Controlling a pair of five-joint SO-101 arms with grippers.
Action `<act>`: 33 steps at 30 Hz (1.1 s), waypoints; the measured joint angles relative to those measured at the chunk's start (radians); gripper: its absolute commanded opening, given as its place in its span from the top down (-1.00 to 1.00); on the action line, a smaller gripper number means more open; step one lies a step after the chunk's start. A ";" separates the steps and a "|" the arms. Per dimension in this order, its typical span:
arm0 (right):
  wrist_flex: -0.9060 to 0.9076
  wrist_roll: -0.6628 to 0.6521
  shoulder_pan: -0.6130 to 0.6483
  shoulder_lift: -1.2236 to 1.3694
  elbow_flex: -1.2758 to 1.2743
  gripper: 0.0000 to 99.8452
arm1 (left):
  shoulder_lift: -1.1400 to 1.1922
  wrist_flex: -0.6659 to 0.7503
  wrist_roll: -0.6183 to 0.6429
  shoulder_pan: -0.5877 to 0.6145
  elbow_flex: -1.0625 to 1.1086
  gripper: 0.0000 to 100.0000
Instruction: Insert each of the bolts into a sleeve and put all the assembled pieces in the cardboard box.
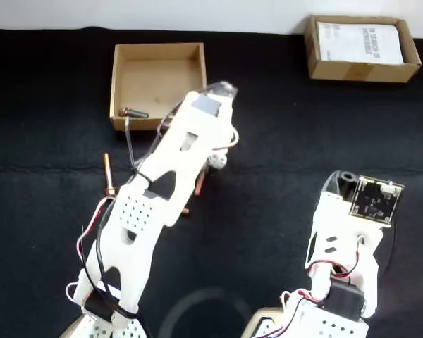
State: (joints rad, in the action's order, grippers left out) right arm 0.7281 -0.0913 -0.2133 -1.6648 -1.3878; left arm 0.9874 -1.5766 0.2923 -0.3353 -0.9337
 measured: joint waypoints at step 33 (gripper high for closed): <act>0.058 0.000 0.405 0.000 0.063 0.98 | -0.706 -0.187 -0.282 0.035 -0.697 0.98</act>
State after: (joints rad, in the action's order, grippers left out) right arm 0.7864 -0.0913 0.1918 -1.6648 -1.3249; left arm 0.2816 -1.7637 0.0100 -0.3000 -1.6303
